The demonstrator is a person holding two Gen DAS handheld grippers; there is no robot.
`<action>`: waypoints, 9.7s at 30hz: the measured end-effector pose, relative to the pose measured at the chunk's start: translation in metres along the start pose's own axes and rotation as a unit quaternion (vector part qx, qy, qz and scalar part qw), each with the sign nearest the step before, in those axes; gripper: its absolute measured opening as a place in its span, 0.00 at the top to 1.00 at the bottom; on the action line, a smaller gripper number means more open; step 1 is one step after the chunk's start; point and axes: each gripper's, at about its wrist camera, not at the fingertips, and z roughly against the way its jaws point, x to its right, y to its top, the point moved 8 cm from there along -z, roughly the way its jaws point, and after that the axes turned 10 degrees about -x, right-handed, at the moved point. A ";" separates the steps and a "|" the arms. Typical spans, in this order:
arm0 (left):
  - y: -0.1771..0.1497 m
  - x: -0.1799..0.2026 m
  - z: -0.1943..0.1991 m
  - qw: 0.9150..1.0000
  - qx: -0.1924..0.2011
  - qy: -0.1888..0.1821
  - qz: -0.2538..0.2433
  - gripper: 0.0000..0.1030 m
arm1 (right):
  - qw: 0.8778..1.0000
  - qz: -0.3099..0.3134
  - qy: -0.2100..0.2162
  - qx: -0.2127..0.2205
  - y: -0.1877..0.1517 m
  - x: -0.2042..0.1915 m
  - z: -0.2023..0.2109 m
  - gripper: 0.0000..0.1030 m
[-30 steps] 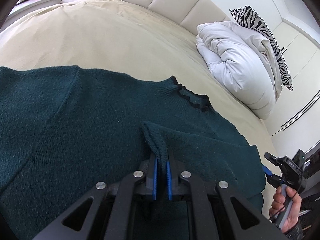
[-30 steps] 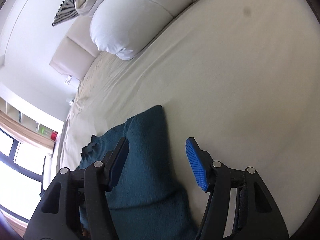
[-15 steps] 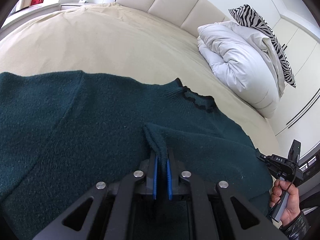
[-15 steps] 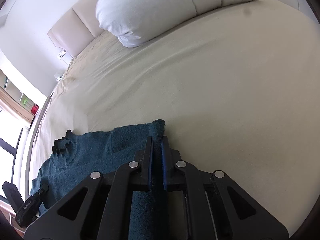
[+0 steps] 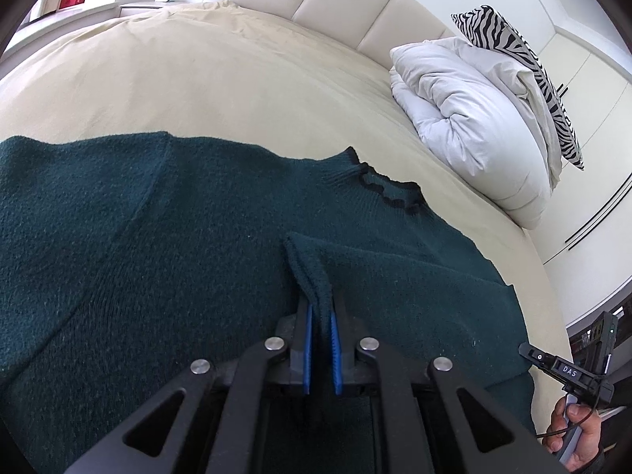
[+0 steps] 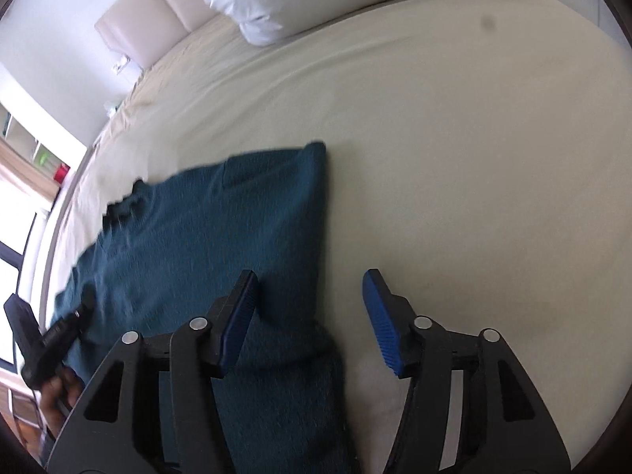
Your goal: Fold small clothes
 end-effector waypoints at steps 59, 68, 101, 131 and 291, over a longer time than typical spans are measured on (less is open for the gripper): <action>-0.001 -0.155 0.248 0.968 0.186 0.102 0.134 0.92 | 0.983 0.043 0.141 0.109 -0.188 -0.154 0.115 0.39; -0.060 0.054 0.104 0.958 0.091 0.192 -0.192 0.87 | 0.983 -0.008 0.145 0.112 -0.190 -0.099 0.115 0.39; -0.098 -0.145 0.193 0.991 0.082 0.079 0.070 0.19 | 0.978 0.047 0.173 -0.105 -0.124 -0.265 -0.057 0.62; 0.044 -0.134 0.075 0.993 -0.008 0.099 0.056 0.57 | 0.985 0.147 0.093 -0.005 -0.001 -0.187 0.004 0.94; -0.182 -0.069 0.270 0.961 -0.019 -0.244 0.128 0.93 | 0.952 -0.024 0.301 0.044 -0.203 -0.002 0.192 0.94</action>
